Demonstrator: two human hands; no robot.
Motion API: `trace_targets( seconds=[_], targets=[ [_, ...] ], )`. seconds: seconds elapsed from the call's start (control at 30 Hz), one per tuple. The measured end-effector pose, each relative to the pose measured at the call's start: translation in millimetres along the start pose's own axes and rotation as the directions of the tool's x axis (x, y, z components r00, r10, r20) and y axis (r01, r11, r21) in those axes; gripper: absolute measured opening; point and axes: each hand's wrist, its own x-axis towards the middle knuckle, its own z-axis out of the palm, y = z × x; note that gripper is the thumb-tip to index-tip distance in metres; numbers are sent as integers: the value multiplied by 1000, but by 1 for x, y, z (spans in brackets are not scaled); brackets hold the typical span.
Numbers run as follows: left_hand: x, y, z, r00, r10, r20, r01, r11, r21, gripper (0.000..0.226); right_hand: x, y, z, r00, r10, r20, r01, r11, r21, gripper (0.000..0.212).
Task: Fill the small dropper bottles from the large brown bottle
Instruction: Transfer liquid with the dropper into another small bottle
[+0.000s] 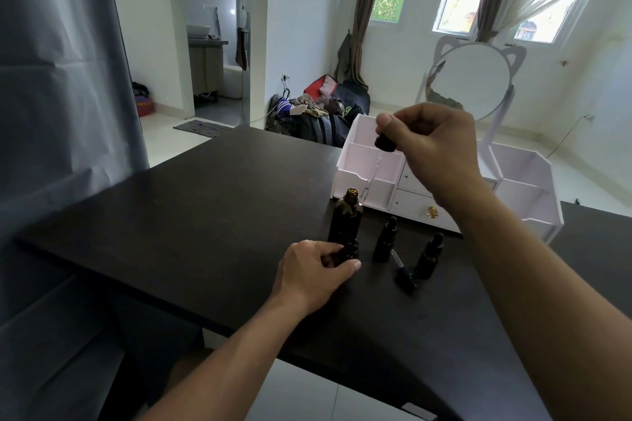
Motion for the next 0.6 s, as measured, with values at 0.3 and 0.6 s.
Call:
trace_targets(
  seconds=[0.3,0.6],
  targets=[
    [0,3,0,1000,-18,1,18,1000,18,29,-25,16,11,993,90,71,-94,994,49,23],
    [-2,5,0,1000,-20,-14,21,1000,20,36,-31,24,18,991,82,104,-82,997,-10,19]
  ],
)
